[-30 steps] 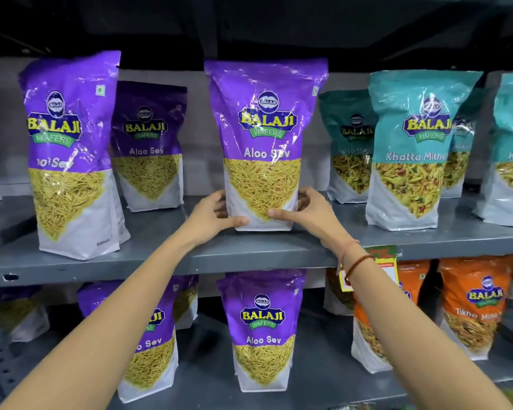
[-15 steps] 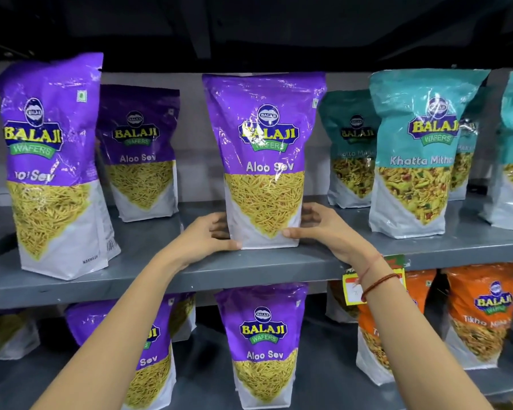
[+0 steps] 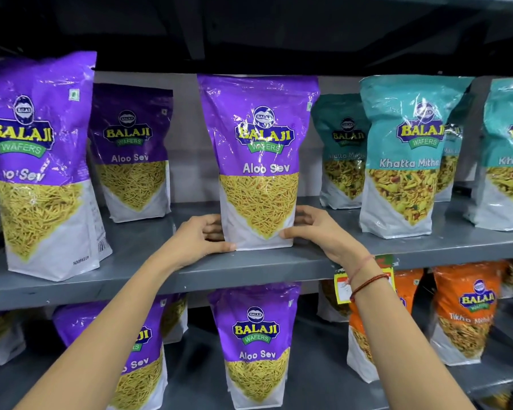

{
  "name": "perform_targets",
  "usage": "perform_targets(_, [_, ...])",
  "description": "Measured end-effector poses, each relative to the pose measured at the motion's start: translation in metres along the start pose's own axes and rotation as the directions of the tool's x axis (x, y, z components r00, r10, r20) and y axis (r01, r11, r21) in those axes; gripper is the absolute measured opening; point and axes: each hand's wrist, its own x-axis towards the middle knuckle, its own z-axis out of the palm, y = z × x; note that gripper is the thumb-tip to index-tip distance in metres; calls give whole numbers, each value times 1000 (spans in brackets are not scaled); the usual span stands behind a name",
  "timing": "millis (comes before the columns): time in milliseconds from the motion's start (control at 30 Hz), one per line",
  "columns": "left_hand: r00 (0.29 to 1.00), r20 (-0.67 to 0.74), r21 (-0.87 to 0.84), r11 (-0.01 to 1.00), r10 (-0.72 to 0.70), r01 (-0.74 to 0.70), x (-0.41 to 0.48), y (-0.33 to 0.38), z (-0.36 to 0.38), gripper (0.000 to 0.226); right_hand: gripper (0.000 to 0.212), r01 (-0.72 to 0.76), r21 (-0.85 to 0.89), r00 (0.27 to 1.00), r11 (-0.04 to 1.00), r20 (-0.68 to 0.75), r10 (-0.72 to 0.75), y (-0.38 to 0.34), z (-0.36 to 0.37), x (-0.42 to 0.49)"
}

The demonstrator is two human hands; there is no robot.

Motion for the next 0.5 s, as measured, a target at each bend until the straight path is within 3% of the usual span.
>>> perform_targets(167, [1000,5,-14,1000,4,-4,-3,4,0,49,55,-4,-7,1000,1000,4,4,-2,1,-1])
perform_targets(400, [999,-31,-32,999,-15,14,-8,8,0,57,54,-5,-8,1000,1000,0,5,-5,2,-5])
perform_targets(500, [988,-149,-59,997,36,-45,-18,15,-4,58,51,90,19,980,996,-180,-85,-14,12,-13])
